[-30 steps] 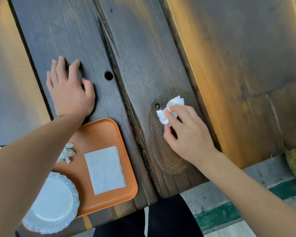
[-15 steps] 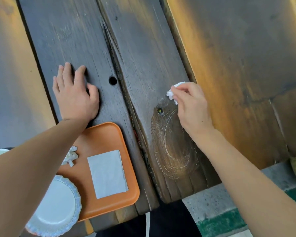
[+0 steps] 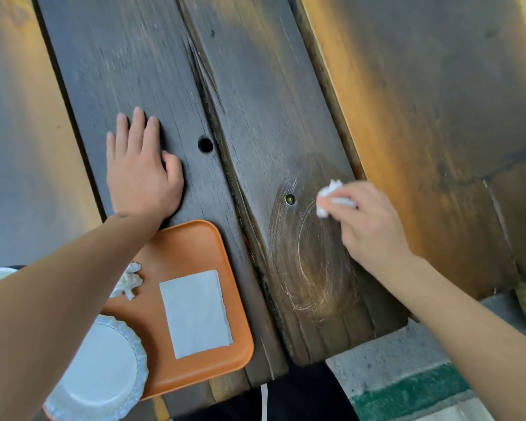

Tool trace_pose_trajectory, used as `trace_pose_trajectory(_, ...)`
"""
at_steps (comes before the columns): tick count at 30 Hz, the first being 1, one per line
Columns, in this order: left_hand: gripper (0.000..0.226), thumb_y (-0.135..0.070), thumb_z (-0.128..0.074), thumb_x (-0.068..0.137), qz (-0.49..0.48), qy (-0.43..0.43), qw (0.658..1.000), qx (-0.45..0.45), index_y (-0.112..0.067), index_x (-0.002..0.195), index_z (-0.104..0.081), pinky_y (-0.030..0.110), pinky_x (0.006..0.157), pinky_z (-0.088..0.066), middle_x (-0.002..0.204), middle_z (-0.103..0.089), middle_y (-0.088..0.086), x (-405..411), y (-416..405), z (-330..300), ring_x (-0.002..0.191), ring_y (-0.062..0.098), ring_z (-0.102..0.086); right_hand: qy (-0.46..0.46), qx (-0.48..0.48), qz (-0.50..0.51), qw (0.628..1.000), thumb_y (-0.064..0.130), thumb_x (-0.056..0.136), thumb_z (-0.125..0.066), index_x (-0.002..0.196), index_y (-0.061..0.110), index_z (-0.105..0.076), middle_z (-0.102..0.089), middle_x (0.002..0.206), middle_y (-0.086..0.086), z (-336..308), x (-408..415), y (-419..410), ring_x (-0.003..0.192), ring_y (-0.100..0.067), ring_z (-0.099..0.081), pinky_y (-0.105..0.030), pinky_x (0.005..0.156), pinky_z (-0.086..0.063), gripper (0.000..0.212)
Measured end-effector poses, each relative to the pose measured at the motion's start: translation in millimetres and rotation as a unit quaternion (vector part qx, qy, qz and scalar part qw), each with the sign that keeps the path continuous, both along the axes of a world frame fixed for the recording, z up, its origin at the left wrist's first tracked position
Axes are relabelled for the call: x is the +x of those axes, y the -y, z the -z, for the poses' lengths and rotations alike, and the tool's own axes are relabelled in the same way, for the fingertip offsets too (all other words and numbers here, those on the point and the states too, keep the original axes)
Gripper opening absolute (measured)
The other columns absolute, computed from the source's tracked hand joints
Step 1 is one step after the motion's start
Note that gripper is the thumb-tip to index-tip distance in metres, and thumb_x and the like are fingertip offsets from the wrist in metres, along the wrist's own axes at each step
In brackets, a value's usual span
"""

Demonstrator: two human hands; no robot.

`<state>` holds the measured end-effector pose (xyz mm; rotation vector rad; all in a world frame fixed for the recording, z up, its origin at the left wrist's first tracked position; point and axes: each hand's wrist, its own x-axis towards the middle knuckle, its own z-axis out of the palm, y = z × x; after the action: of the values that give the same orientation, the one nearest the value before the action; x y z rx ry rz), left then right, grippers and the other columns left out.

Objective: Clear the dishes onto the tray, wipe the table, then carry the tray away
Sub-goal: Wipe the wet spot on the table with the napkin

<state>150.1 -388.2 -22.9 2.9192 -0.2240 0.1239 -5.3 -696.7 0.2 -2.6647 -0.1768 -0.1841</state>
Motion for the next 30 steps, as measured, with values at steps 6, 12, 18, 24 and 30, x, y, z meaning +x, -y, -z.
trace_pose_trajectory(6, 0.063, -0.023, -0.033, 0.095, 0.015, -0.011, 1.000, -0.003, -0.003, 0.154, -0.033, 0.045, 0.127, -0.012, 0.164, -0.028, 0.015, 0, 0, 1, 0.154, 0.033, -0.019, -0.050, -0.016, -0.175, 0.983, 0.005, 0.093, -0.058, 0.104, 0.010, -0.071, -0.066, 0.096, -0.005, -2, -41, -48, 0.084, -0.026, -0.057, -0.042, 0.071, -0.047, 0.018)
trace_pose_trajectory(12, 0.066, -0.024, -0.030, 0.094, 0.024, -0.024, 0.999, 0.010, -0.002, 0.156, -0.029, 0.046, 0.127, -0.010, 0.165, -0.025, 0.015, 2, -1, 1, 0.154, 0.032, -0.017, -0.049, -0.038, -0.278, 0.959, 0.007, 0.100, -0.044, 0.112, 0.017, -0.066, -0.070, 0.099, -0.001, -5, -65, -2, 0.093, -0.023, -0.055, -0.038, 0.080, -0.047, 0.027)
trace_pose_trajectory(18, 0.065, -0.024, -0.031, 0.094, 0.021, -0.020, 1.000, 0.010, -0.003, 0.156, -0.030, 0.046, 0.127, -0.011, 0.165, -0.025, 0.015, 1, 0, 1, 0.154, 0.031, -0.017, 0.029, -0.032, 0.031, 0.999, -0.002, 0.089, -0.056, 0.102, 0.013, -0.078, -0.068, 0.097, -0.010, 1, 72, 24, 0.092, -0.031, -0.051, -0.038, 0.076, -0.035, 0.030)
trace_pose_trajectory(24, 0.064, -0.024, -0.033, 0.094, 0.013, -0.010, 1.000, 0.005, -0.005, 0.155, -0.033, 0.046, 0.126, -0.014, 0.164, -0.029, 0.013, 0, 0, 1, 0.154, 0.030, -0.020, -0.039, -0.011, -0.185, 0.982, -0.001, 0.091, -0.049, 0.097, 0.015, -0.074, -0.065, 0.088, -0.002, -5, -29, -60, 0.085, -0.023, -0.046, -0.033, 0.072, -0.028, 0.031)
trace_pose_trajectory(30, 0.062, -0.023, -0.034, 0.095, 0.012, -0.005, 1.000, 0.003, -0.006, 0.155, -0.034, 0.044, 0.127, -0.013, 0.164, -0.029, 0.012, 0, -1, 2, 0.154, 0.029, -0.020, -0.117, -0.053, -0.315, 0.940, 0.007, 0.085, -0.045, 0.113, 0.028, -0.062, -0.066, 0.096, 0.010, -14, -102, -14, 0.093, -0.014, -0.054, -0.029, 0.080, -0.029, 0.039)
